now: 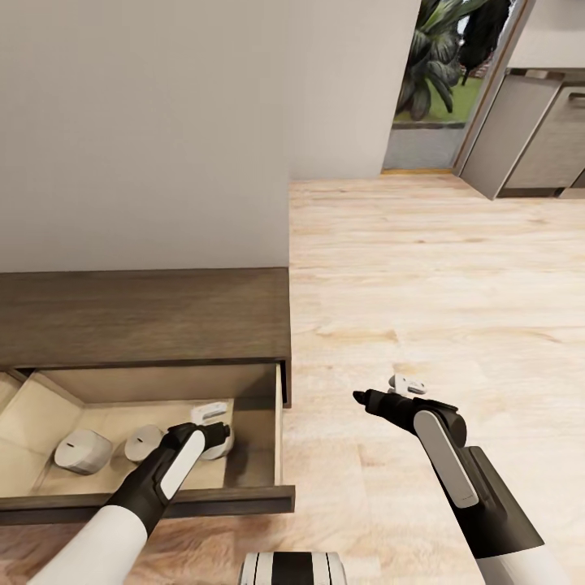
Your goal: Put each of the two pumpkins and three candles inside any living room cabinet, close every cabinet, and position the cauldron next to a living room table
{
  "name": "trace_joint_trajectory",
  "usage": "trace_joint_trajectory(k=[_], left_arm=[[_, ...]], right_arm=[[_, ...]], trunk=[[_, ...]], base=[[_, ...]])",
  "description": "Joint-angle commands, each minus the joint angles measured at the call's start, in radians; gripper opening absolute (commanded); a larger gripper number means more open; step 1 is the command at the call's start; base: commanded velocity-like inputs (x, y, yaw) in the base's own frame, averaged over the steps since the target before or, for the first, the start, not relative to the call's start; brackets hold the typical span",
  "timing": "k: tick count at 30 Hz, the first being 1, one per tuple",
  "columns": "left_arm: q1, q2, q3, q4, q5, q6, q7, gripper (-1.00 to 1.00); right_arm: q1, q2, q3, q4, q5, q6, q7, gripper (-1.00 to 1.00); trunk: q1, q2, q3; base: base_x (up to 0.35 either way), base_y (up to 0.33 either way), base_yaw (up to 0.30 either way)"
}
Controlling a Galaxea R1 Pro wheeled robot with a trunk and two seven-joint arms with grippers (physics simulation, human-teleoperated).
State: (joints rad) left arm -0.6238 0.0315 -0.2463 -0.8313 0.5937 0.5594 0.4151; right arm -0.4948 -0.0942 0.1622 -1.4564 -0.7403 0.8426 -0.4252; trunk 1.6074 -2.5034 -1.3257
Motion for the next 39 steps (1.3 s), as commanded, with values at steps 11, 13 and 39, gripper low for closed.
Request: trace_joint_trajectory(k=[11,13,39], left_arm=[[-0.001,-0.007,-0.005,-0.002,0.019,-0.003,0.136,-1.0],[-0.001,-0.007,-0.005,-0.002,0.018,-0.003,0.137,-1.0],[-0.001,-0.008,-0.008,-0.007,0.02,-0.004,0.124,-1.0]], right_arm=[[-0.001,-0.001,0.002,-0.002,-0.01,0.001,-0.01,1.0],[0.0,-0.001,0.002,-0.002,-0.01,0.001,-0.01,1.0],[-0.001,-0.001,0.002,-0.001,-0.01,0.001,-0.01,1.0]], trunk=[[0.003,-0.002,-0.028],[0.003,-0.002,-0.028],[0.007,-0.004,-0.066]], base=[[0.0,0.0,0.0],[0.0,0.0,0.0],[0.0,0.0,0.0]])
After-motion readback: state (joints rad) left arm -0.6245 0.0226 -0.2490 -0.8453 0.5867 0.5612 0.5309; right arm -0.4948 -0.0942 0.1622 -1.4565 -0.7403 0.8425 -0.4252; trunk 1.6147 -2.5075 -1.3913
